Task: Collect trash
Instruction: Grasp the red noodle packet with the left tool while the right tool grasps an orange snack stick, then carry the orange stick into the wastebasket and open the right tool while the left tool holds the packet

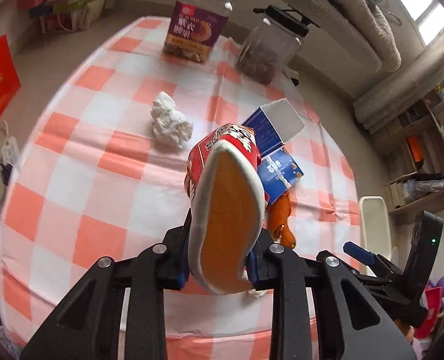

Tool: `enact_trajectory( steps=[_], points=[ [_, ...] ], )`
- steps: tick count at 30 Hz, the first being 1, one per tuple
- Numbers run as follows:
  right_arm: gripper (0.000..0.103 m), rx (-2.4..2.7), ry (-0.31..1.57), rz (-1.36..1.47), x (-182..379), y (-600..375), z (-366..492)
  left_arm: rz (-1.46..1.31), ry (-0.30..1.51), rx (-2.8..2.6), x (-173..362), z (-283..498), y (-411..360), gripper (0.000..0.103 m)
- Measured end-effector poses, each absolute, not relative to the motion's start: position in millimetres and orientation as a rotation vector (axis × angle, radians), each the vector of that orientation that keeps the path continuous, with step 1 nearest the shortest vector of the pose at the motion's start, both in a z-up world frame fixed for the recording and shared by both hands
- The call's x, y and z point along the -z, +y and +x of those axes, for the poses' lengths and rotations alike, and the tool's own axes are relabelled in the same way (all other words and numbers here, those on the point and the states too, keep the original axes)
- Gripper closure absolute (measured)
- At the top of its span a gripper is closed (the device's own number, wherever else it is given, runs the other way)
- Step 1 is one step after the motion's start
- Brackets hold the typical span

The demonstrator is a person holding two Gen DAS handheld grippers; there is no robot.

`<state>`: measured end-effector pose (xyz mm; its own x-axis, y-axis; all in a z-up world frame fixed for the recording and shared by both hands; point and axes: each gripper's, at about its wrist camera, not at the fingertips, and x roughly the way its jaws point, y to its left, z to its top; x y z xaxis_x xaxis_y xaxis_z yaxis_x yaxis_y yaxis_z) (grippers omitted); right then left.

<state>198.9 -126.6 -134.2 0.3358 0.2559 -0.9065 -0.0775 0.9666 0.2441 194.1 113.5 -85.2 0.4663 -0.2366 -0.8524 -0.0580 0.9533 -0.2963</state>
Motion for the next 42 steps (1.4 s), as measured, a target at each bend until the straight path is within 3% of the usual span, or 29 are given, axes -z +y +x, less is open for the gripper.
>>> enact_trajectory(
  steps=[6,11,14,15,16,18,42],
  points=[
    [0.008,-0.262,1.183,0.201,139.4,-102.8,208.0,-0.184,0.985,0.031,54.4,170.3,118.4,0.074],
    [0.021,-0.24,1.202,0.215,161.3,-96.4,234.3,-0.165,0.997,0.011,58.0,167.8,122.8,0.073],
    [0.045,-0.255,1.181,0.201,165.7,-95.2,237.8,-0.164,1.015,0.002,65.3,169.4,122.9,0.073],
    [0.067,-0.286,1.189,0.204,165.0,-93.6,239.6,-0.165,1.02,0.002,66.8,169.5,123.5,0.073],
    [0.076,-0.315,1.202,0.224,165.0,-93.3,240.0,-0.166,1.02,0.0,67.4,168.9,123.1,0.073],
    [0.083,-0.325,1.195,0.225,161.0,-93.2,237.7,-0.16,1.013,-0.006,65.5,168.2,122.2,0.073],
    [0.086,-0.404,0.826,0.255,49.9,-123.1,203.0,-0.124,0.736,-0.097,18.8,154.3,96.7,0.073]
  ],
)
